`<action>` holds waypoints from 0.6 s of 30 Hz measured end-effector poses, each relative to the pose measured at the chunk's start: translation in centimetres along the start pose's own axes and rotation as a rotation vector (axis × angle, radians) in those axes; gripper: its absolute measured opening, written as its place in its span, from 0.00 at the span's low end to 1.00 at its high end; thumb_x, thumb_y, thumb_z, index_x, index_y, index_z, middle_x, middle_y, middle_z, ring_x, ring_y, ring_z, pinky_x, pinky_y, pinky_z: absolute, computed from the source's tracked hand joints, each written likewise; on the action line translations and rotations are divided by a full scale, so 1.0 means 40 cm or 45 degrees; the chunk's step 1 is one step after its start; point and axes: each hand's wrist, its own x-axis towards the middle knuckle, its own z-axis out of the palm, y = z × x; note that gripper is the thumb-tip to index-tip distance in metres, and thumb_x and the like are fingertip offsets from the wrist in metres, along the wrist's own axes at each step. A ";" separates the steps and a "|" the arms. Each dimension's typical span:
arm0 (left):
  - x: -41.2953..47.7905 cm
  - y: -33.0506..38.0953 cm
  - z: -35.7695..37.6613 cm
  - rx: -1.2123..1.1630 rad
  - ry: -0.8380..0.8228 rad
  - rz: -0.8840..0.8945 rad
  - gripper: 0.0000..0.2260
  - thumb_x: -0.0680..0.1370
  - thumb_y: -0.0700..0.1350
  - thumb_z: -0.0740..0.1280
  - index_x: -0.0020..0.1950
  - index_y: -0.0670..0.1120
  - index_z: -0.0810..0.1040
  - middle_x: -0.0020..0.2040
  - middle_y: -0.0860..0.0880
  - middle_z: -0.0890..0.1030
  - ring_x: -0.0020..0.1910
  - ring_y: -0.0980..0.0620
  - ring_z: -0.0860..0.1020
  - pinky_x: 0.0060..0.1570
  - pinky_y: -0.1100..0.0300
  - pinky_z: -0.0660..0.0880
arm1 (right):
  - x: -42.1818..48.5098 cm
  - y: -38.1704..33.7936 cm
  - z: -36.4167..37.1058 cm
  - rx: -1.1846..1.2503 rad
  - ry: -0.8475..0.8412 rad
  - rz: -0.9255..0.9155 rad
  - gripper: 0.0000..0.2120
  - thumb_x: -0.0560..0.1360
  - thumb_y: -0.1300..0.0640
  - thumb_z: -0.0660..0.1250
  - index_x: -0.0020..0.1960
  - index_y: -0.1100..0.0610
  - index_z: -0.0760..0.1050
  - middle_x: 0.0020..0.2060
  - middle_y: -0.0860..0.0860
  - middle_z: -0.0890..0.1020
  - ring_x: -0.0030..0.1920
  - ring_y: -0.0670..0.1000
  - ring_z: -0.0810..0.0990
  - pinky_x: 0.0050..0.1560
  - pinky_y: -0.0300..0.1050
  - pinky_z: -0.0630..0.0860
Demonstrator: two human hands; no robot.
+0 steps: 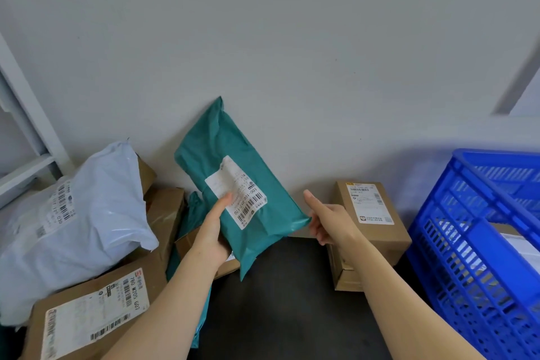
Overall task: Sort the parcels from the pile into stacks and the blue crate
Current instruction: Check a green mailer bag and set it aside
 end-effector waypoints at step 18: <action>-0.024 0.035 0.034 -0.033 0.143 -0.240 0.11 0.75 0.51 0.69 0.52 0.45 0.78 0.47 0.44 0.82 0.44 0.45 0.81 0.39 0.52 0.76 | -0.006 -0.055 0.009 0.395 -0.033 -0.289 0.03 0.72 0.57 0.74 0.41 0.55 0.81 0.34 0.46 0.81 0.35 0.44 0.75 0.33 0.36 0.74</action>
